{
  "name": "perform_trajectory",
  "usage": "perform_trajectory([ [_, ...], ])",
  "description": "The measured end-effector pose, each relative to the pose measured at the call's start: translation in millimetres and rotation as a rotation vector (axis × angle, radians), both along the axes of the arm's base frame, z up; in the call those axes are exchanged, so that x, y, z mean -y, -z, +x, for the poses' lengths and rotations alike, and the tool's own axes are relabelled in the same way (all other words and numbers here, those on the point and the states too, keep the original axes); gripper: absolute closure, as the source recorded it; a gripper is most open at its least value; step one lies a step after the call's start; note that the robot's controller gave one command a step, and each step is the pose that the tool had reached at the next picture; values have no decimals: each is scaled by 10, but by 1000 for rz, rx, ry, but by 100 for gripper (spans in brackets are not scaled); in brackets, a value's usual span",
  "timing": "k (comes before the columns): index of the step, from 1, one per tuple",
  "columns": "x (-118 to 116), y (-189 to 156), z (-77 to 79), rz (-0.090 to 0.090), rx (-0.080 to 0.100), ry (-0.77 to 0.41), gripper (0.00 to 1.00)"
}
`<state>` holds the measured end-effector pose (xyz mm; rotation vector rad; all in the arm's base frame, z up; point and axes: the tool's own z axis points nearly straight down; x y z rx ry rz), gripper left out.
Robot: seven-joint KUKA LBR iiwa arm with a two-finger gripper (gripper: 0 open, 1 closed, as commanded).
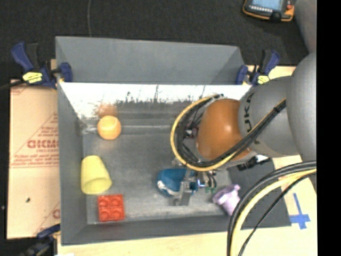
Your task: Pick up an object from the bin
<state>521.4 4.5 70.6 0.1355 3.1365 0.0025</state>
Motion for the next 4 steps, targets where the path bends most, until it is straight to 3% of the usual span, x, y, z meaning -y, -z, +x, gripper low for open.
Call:
perform_trajectory([
  [1,29,5,-230,6,14,386,0],
  [2,21,-20,20,-1,9,16,100],
  [4,23,-60,8,-2,8,17,100],
])
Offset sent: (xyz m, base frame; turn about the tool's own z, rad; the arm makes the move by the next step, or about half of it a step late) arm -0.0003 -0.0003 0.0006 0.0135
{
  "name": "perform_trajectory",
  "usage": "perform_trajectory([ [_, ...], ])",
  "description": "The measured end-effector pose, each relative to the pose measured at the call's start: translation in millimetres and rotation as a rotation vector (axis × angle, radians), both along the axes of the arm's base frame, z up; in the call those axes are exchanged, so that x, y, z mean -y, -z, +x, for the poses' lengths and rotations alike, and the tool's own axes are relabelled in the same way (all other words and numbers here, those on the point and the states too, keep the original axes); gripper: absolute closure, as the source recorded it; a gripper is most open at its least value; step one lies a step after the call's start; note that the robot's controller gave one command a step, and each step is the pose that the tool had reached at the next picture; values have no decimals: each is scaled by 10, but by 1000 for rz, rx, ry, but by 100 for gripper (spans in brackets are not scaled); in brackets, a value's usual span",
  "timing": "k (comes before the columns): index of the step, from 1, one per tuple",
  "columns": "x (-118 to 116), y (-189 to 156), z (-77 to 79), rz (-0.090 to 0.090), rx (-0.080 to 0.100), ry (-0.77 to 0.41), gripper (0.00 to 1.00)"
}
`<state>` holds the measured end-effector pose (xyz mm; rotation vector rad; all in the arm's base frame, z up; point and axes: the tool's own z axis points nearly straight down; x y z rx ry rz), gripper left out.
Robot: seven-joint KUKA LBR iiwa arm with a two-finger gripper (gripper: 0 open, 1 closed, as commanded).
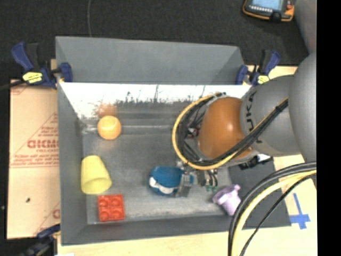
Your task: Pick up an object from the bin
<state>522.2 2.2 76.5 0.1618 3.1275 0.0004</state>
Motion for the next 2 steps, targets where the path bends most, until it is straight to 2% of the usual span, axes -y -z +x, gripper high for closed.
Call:
perform_trajectory([
  [1,1,-317,-28,0,-11,0,100],
  [2,6,-660,-26,0,-11,1,100],
])
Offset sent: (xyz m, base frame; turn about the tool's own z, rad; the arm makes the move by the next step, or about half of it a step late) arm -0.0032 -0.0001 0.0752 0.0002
